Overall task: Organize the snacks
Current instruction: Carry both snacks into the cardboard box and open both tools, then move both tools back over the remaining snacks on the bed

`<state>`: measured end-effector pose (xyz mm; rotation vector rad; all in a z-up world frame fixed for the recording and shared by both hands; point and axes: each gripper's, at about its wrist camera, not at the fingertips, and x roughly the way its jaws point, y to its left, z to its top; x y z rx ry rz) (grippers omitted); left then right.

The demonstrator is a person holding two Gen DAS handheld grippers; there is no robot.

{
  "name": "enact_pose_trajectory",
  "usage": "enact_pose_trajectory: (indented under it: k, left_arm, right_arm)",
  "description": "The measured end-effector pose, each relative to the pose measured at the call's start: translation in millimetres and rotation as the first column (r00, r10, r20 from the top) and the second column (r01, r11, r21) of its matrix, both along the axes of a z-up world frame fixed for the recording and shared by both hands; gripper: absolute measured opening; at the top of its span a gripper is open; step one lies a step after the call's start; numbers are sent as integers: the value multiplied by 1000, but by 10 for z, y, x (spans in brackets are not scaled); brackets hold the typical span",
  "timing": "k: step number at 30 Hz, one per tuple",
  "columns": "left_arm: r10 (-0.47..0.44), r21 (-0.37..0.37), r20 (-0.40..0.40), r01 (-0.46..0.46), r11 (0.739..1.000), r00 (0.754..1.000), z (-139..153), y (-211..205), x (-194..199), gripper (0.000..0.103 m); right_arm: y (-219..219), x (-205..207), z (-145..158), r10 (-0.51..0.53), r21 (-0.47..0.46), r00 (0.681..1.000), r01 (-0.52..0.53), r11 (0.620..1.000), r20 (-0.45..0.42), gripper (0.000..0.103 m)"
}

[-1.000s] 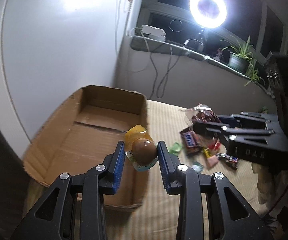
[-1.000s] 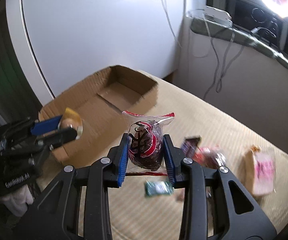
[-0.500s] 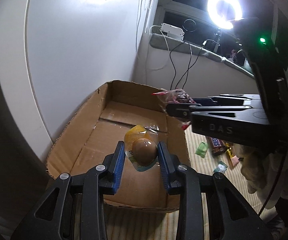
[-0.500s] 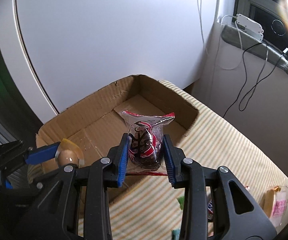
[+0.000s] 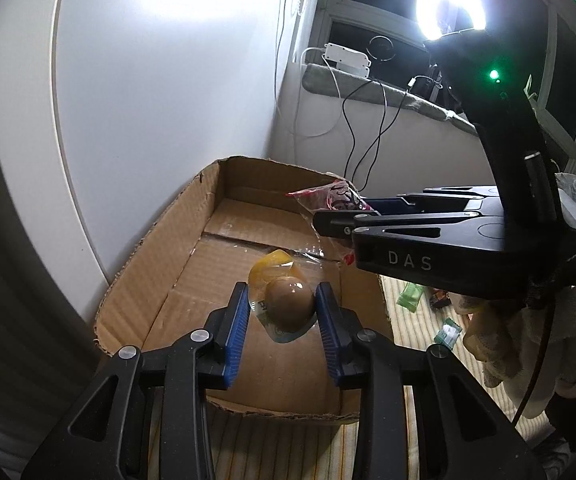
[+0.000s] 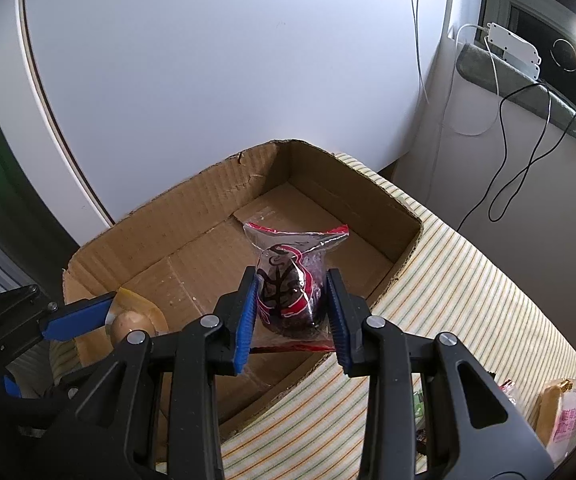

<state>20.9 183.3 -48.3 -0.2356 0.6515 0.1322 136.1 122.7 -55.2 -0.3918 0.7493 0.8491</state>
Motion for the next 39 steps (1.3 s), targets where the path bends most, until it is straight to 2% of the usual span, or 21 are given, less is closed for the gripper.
enact_pose_trajectory:
  k: [1,3,5,6,7,12,15,26,39]
  left_arm:
    - [2,2,0,-2,1000,1000,1,-2,-1,32]
    - [7,4,-2,-7,1000,1000,0,2,1,34]
    - [13,4,1,-13,1000,1000,11,3,-4,41]
    - [16,6,2,-16,1000,1000,15,4,-7,48]
    - [21,7,4,-21,1000,1000,22,7,-10,50]
    - [27,11,8,-27,1000,1000,52,-6,-36,50]
    - [24,14,12,-24,1000,1000,71,-33,-54,50]
    - [12,22,25,-13,1000,1000,163,-209,-104,50]
    - [-70,21,41,70,997,997,194,-602,-36,50]
  right_arm:
    - [3,-1,1,-2,-2,1000,2,1000,1,35]
    - [2,-3,9,-6,-2,1000,6,1000,5,46]
    - [-18,-17,39,-12,6,1000,12,1000,19,63]
    - [-30,-23,61,-15,12,1000,15,1000,26,66]
    - [-37,-30,75,-16,16,999,15,1000,30,67]
    - [-80,-63,148,-22,24,999,21,999,46,68]
    - [-134,-92,188,-30,31,998,29,999,57,74]
    - [-459,-175,328,-67,63,995,63,996,77,74]
    - [-1258,-192,424,-162,88,983,155,984,89,74]
